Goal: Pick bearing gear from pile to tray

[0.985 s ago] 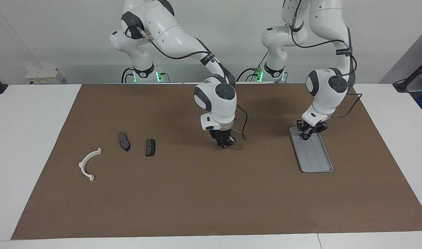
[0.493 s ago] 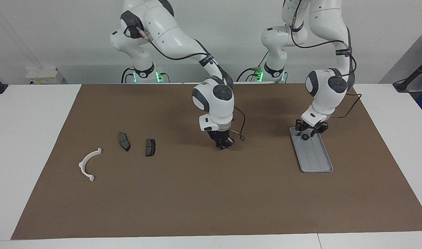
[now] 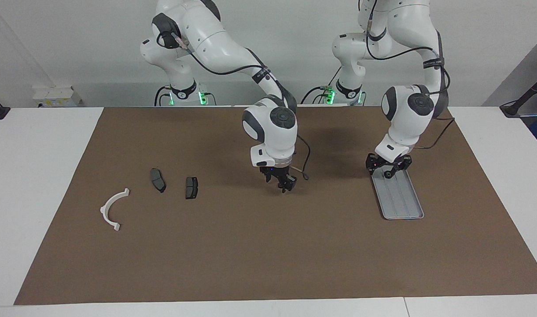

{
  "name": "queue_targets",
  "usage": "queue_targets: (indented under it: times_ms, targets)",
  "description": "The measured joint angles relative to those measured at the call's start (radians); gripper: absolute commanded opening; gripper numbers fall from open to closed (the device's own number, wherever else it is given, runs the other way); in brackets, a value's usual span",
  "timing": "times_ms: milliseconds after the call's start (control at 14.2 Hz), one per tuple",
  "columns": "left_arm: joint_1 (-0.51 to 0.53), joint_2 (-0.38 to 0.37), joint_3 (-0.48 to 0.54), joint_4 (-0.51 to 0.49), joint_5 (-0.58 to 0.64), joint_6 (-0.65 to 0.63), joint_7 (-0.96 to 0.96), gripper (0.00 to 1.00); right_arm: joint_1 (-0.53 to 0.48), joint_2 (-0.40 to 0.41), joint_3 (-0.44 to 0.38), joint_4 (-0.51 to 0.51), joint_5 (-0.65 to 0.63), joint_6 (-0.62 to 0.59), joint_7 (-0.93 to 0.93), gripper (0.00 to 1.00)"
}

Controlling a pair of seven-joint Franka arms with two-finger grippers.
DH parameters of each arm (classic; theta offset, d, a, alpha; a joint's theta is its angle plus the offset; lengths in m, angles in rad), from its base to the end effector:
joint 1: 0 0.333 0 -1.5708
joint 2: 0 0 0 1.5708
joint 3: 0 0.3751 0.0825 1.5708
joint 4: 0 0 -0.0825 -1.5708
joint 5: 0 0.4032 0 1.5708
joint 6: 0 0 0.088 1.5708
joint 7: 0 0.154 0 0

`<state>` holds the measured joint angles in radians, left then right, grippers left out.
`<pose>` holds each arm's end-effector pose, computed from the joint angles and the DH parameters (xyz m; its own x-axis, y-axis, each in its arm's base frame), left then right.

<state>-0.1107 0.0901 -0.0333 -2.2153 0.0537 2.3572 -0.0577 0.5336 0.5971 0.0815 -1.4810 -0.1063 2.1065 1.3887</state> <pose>0.5608 -0.0787 0.3409 0.9909 -0.1235 0.0532 -0.1218 -0.9920 -0.0338 0.6353 0.4249 0.3228 0.7402 -0.6704 0.0518 -0.6704 -0.7417 -0.0208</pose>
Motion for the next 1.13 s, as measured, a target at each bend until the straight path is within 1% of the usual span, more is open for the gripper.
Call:
queue_targets:
  times_ms: [141, 282, 352, 422, 563, 704, 845, 985, 1126]
  targets:
    - [-0.074, 0.004, -0.002, 0.017, 0.000, 0.002, -0.187, 0.79, -0.058, -0.035, 0.001, 0.044, 0.000, -0.052, -0.057, 1.00]
    - [-0.176, 0.030, -0.003, 0.048, 0.002, 0.004, -0.395, 0.79, -0.125, -0.093, 0.003, 0.057, 0.005, -0.115, -0.198, 1.00]
    - [-0.229, 0.058, -0.004, 0.077, 0.007, 0.004, -0.489, 0.79, -0.159, -0.123, 0.004, 0.059, 0.015, -0.150, -0.298, 1.00]
    - [-0.282, 0.100, -0.005, 0.119, 0.019, 0.004, -0.582, 0.79, -0.194, -0.154, 0.003, 0.060, 0.027, -0.190, -0.419, 1.00]
    - [-0.355, 0.193, -0.005, 0.220, 0.040, -0.009, -0.718, 0.79, -0.268, -0.201, 0.003, 0.060, 0.034, -0.259, -0.662, 1.00]
    - [-0.405, 0.271, -0.004, 0.319, 0.042, -0.042, -0.793, 0.79, -0.349, -0.237, 0.003, 0.060, 0.038, -0.313, -0.912, 1.00]
    - [-0.442, 0.306, -0.005, 0.368, 0.042, -0.057, -0.833, 0.79, -0.422, -0.262, 0.002, 0.060, 0.038, -0.349, -1.110, 1.00]
    - [-0.476, 0.310, -0.005, 0.377, 0.042, -0.062, -0.859, 0.79, -0.472, -0.277, 0.002, 0.060, 0.038, -0.366, -1.218, 1.00]
    - [-0.504, 0.310, -0.006, 0.378, 0.041, -0.068, -0.874, 0.79, -0.497, -0.288, 0.003, 0.060, 0.038, -0.379, -1.253, 1.00]
